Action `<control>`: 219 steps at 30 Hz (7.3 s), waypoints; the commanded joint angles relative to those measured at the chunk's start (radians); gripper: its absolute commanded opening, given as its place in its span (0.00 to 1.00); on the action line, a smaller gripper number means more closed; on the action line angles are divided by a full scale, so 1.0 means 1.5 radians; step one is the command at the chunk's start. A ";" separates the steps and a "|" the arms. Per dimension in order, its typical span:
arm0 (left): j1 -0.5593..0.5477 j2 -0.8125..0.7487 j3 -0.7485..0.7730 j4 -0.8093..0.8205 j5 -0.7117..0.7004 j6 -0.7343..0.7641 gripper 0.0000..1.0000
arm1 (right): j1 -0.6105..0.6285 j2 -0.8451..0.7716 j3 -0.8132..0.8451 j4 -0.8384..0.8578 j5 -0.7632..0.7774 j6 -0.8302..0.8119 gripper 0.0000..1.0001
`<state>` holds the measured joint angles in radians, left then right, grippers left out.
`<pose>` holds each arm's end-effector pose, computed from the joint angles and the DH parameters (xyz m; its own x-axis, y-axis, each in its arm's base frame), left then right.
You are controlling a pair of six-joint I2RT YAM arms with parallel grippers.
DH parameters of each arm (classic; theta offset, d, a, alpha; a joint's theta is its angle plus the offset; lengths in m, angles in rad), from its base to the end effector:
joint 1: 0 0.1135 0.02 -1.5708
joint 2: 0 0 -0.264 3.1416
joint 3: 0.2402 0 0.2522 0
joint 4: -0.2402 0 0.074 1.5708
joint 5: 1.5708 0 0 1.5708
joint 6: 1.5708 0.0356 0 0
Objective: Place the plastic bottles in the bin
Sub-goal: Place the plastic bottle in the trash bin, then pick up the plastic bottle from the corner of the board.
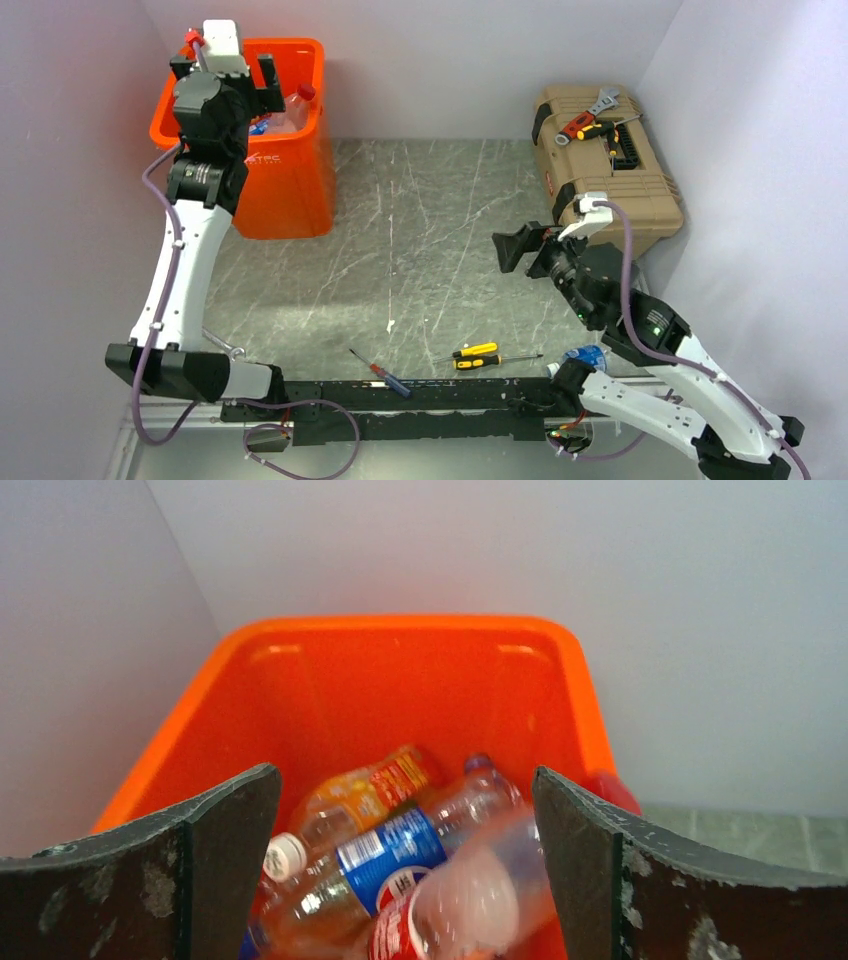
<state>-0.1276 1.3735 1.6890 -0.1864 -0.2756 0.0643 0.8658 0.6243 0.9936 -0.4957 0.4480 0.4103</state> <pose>0.2887 -0.0273 0.5194 0.1181 0.0472 -0.9919 -0.1531 0.9878 0.0288 0.0881 0.0797 0.3988 -0.2377 0.2755 -0.9315 -0.3415 0.8740 0.3456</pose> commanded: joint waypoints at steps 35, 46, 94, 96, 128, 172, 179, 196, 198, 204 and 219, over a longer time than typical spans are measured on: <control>-0.705 0.233 -0.412 0.423 0.522 -0.083 0.83 | -0.023 -0.244 -0.028 0.053 -0.011 0.086 1.00; -0.728 0.486 -0.238 0.469 0.478 -0.091 0.57 | -0.023 -0.285 -0.034 0.054 -0.045 0.077 1.00; -0.783 0.603 -0.173 0.526 0.539 -0.224 0.75 | -0.023 -0.279 -0.077 0.034 -0.027 0.111 1.00; -0.784 0.615 -0.163 0.519 0.545 -0.225 0.74 | -0.023 -0.279 -0.078 0.033 -0.025 0.110 1.00; -0.793 0.628 -0.167 0.510 0.537 -0.194 0.10 | -0.023 -0.277 -0.082 0.028 -0.007 0.106 1.00; -0.719 -0.306 -0.284 -0.463 0.435 0.146 0.00 | -0.023 0.076 0.206 -0.198 -0.576 -0.308 1.00; -0.719 -0.295 -0.257 -0.492 0.451 0.175 0.00 | -0.023 0.116 0.200 -0.251 -0.742 -0.328 1.00; -0.719 -0.268 -0.217 -0.491 0.432 0.203 0.00 | 0.023 0.152 0.079 -0.213 -0.736 -0.275 1.00; -0.719 -0.268 -0.214 -0.489 0.431 0.205 0.00 | 0.042 0.160 0.074 -0.204 -0.689 -0.253 0.98; -0.719 -0.264 -0.211 -0.493 0.415 0.211 0.00 | 0.071 0.181 0.068 -0.189 -0.678 -0.255 0.97; -0.719 -0.330 -0.257 -0.400 0.362 0.202 0.02 | 0.131 0.166 0.020 -0.108 -0.649 -0.240 0.41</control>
<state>-1.2053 0.9447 1.3197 -0.9207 0.3134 0.3614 1.0626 0.9295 1.0191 -0.7498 -0.5602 0.0174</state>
